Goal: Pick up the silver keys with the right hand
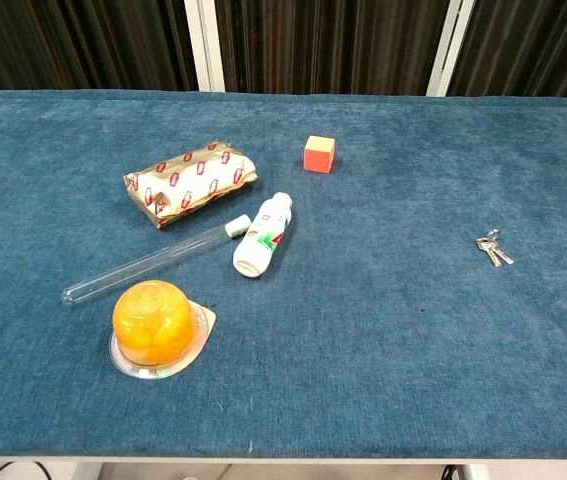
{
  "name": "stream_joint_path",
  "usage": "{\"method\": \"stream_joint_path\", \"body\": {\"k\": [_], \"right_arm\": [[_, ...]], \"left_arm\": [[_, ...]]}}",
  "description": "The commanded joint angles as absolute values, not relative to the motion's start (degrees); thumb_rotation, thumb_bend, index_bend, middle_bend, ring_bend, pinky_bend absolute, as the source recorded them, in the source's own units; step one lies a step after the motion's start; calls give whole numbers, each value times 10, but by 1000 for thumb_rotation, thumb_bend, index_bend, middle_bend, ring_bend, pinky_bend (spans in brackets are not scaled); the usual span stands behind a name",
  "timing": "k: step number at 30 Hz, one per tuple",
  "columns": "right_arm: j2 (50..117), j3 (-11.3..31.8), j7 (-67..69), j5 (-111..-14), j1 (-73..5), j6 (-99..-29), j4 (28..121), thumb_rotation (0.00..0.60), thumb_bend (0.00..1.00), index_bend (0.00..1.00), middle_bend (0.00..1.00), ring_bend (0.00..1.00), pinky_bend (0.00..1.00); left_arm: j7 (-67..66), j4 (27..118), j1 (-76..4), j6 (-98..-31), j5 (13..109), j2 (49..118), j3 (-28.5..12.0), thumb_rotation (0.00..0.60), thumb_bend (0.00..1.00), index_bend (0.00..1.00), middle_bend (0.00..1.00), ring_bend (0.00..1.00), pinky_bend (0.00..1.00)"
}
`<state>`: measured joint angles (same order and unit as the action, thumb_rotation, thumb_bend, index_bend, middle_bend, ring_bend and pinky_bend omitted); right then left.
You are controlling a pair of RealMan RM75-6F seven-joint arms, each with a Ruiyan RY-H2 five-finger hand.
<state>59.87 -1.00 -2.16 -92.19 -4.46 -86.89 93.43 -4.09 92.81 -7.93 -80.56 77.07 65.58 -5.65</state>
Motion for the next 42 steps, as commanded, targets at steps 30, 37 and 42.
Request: {"method": "stream_joint_path", "body": {"k": [30,37,42], "right_arm": [[649,46,86,-874,-199,-640,823,600,331,354,92,169,183],[698,50,78,-860,-259,-557,770,600,331,414,92,170,183],[726,49,62,-860,-285,-535,751,600,333,441,92,171,183]], "left_arm": [[-40,939,-77,-803,758,653,-59,600,299,177,71,35,151],[-39,940,-77,-802,752,651,-61,600,299,177,71,35,151],[-40,940,-78,-798,750,651,-61,600,300,177,71,35,151]]}}
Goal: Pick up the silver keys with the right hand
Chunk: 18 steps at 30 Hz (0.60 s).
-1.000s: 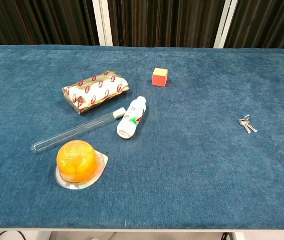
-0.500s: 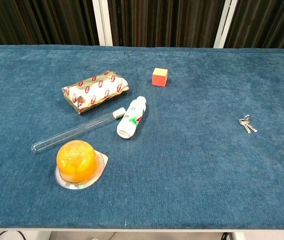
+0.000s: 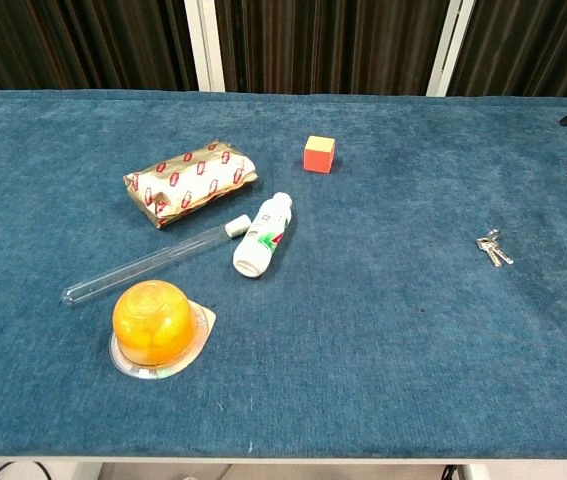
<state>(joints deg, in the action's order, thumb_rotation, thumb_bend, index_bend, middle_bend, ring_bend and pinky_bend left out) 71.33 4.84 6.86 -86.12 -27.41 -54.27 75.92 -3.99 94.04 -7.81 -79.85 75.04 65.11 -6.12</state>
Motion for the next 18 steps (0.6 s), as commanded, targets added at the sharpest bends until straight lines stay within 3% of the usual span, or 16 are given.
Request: {"method": "stream_joint_path", "body": {"k": [1,18], "right_arm": [[730,50,60,-860,-288,-532,749,600,335,448,92,171,183],[782,41,38,-849,-338,-490,718,600,442,485,92,184,197]], "left_arm": [[-39,940,-78,-798,750,651,-61,600,300,177,71,35,151],[-30,940,-79,-795,745,649,-64,600,300,177,71,35,151]]}}
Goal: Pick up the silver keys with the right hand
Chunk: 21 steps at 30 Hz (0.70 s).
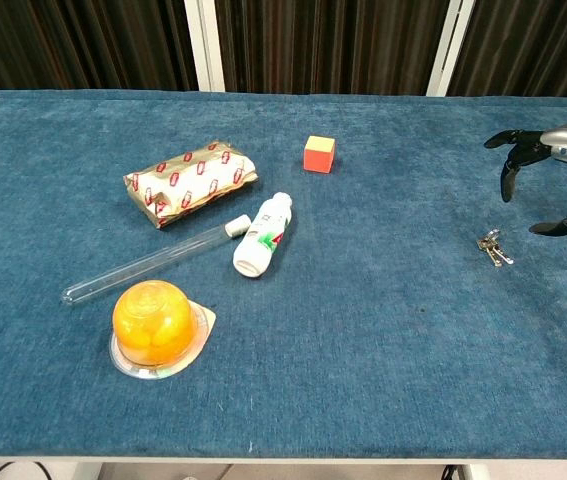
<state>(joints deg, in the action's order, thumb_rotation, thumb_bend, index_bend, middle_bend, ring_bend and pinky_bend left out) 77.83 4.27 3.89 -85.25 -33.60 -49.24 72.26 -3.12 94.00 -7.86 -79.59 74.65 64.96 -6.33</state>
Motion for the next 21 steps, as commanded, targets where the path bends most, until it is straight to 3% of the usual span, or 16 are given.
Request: {"method": "stream_joint_path", "body": {"k": [1,21], "right_arm": [[784,40,38,-848,-340,-488,716,600,448,488,92,185,197],[831,27,42,-843,-371,-463,668,600,499,559,92,202,210]], "left_arm": [[-29,940,-79,-795,745,649,-64,600,300,177,71,35,151],[-27,939,-80,-791,741,648,-65,600,300,177,71,35,151]]}}
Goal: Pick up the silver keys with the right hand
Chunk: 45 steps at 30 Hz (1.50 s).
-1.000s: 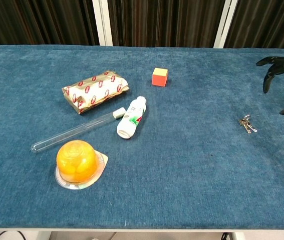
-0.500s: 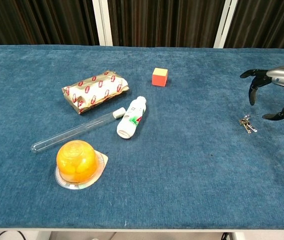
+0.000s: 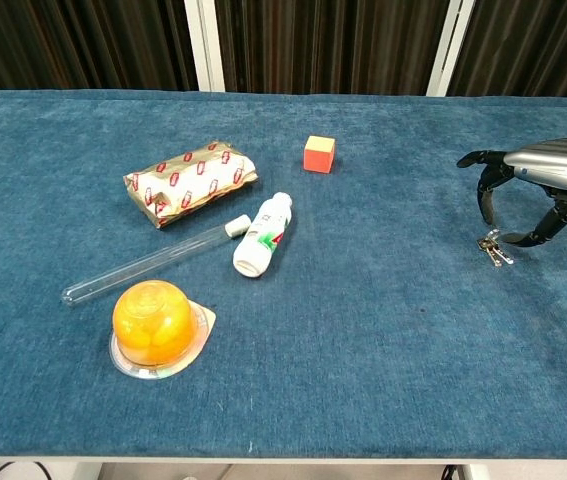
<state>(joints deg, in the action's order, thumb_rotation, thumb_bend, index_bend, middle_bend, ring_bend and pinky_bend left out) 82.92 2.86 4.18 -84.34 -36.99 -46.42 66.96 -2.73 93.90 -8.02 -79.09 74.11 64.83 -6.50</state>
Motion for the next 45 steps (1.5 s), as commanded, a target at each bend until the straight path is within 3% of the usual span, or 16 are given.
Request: {"method": "stream_joint_path", "body": {"k": [1,45], "right_arm": [[832,27,43,-843,-372,-463,667,600,505,561,92,202,210],[835,16,25,-835,-389,-470,673,600,599,683,92,233,232]], "left_arm": [[-27,939,-80,-790,741,648,-65,600,300,177,71,35,151],[-24,942,-82,-782,730,647,-67,600,300,177,71,35,151]]}}
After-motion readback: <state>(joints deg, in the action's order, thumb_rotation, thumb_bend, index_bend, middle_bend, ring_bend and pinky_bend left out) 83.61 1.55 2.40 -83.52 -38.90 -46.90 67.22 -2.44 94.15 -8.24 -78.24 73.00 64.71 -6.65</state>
